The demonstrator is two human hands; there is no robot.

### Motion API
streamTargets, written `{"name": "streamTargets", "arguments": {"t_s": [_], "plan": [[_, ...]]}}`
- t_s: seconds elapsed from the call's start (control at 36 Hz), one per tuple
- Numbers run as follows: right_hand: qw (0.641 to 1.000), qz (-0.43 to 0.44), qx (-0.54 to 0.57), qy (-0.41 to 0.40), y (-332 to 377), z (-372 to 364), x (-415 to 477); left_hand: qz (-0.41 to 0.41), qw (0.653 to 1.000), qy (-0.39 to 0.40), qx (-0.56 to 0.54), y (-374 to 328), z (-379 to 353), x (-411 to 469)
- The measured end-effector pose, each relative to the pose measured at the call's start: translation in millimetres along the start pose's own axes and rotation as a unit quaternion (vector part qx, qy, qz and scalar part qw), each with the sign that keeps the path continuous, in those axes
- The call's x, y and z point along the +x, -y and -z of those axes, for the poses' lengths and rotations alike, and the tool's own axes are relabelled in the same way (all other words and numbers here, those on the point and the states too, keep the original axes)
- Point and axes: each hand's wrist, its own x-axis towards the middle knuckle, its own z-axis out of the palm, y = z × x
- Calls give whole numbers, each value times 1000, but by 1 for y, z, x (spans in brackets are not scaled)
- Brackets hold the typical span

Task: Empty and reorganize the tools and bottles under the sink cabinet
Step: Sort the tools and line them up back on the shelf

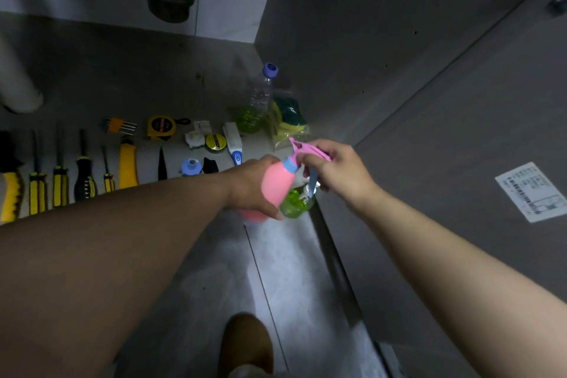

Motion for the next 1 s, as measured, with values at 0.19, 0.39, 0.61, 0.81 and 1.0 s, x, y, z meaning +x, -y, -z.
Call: {"name": "streamTargets", "arguments": {"t_s": [0.19,0.39,0.61,0.81,1.0], "plan": [[975,-107,191,-34,5,5,28,32,995,-91,-37,11,21,0],[941,-127,-313,-1,-64,-12,49,76,964,-180,-179,28,35,1],[903,-143,-405,-2,-108,-40,49,89,953,-237,-166,44,40,-2],[908,-120,-401,-22,-110,-37,30,66,962,-224,-144,44,42,-6],[910,16,-406,-79,-41,4,22,81,956,-251,-128,40,43,-8]]}}
